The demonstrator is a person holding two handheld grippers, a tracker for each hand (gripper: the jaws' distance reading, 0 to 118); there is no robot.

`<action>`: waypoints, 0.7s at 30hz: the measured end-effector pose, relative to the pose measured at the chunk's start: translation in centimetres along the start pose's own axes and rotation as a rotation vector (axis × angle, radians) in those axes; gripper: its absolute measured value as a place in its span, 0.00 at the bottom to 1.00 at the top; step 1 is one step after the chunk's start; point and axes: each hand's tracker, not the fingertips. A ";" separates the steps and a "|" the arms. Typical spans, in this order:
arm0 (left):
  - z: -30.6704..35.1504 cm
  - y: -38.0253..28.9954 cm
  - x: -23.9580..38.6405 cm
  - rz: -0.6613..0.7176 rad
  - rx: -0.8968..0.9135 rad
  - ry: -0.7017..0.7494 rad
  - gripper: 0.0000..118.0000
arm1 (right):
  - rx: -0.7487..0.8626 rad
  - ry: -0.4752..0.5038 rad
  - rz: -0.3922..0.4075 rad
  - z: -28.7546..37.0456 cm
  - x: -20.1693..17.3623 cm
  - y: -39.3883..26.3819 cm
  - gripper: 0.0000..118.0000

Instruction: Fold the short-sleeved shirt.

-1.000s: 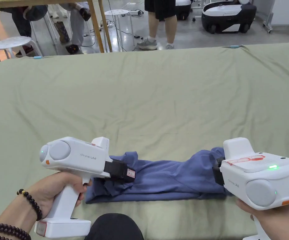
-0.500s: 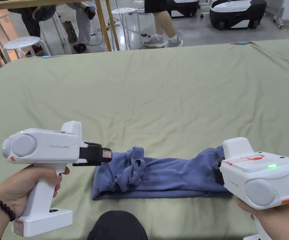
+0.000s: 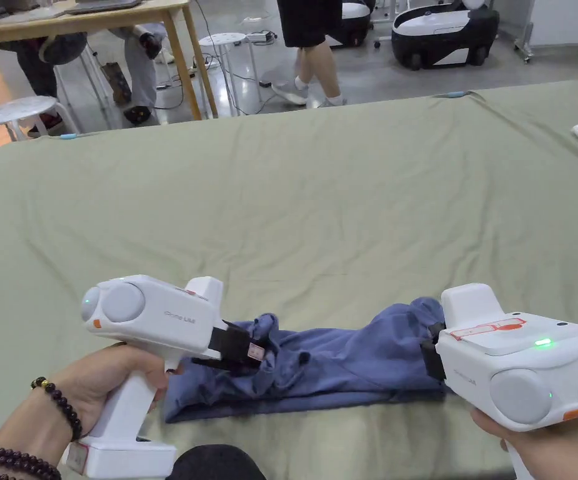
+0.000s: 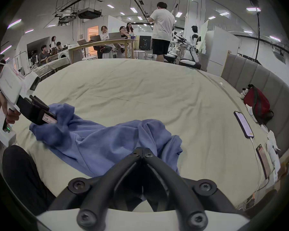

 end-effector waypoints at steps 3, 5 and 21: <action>-1.3 0.7 1.5 -0.054 -0.064 -0.031 0.00 | -0.003 -0.014 -0.007 0.1 0.5 -0.2 0.00; -2.1 1.3 1.9 -0.070 -0.082 -0.032 0.00 | -0.004 -0.018 -0.014 0.1 0.6 -0.3 0.00; 7.2 -2.2 1.0 0.076 0.212 -0.041 0.00 | 0.020 -0.003 -0.004 1.0 -0.2 -0.4 0.00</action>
